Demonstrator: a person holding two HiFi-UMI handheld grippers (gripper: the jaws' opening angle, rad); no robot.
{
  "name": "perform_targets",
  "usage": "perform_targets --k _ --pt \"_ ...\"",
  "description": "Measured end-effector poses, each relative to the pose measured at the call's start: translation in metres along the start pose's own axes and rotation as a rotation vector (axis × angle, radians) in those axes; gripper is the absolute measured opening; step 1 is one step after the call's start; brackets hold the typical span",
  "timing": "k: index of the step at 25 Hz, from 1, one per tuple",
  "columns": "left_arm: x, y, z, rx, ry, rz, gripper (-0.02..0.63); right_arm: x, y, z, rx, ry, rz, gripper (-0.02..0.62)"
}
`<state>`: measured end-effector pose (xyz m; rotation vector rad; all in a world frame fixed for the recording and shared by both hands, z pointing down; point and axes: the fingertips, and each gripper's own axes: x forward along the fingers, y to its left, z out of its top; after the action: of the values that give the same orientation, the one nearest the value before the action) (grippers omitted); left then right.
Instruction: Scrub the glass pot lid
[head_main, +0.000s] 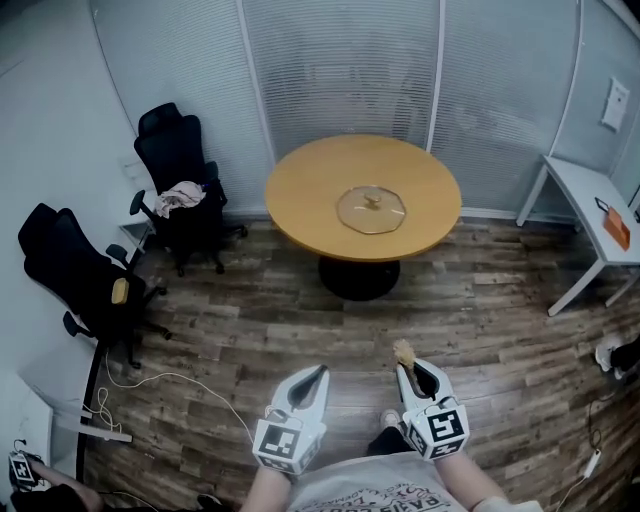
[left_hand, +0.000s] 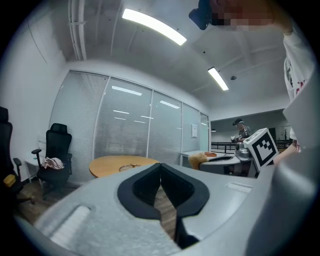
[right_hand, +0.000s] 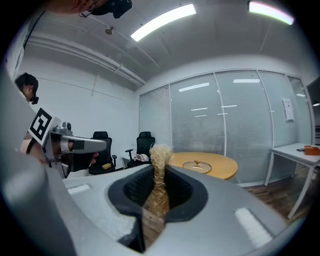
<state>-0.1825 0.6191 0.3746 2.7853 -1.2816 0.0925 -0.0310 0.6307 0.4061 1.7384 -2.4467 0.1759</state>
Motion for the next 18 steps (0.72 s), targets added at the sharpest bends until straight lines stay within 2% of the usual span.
perform_targets --k 4,11,18 --pt "0.071 0.008 0.017 -0.025 -0.005 0.062 0.008 0.042 -0.065 0.021 -0.01 -0.012 0.039 0.06" --pt "0.205 -0.008 0.034 -0.031 -0.031 0.077 0.008 0.098 -0.171 0.038 -0.031 -0.01 0.103 0.06" --pt "0.28 -0.003 0.032 -0.011 0.0 0.088 0.008 0.137 -0.238 0.038 -0.006 0.006 0.104 0.06"
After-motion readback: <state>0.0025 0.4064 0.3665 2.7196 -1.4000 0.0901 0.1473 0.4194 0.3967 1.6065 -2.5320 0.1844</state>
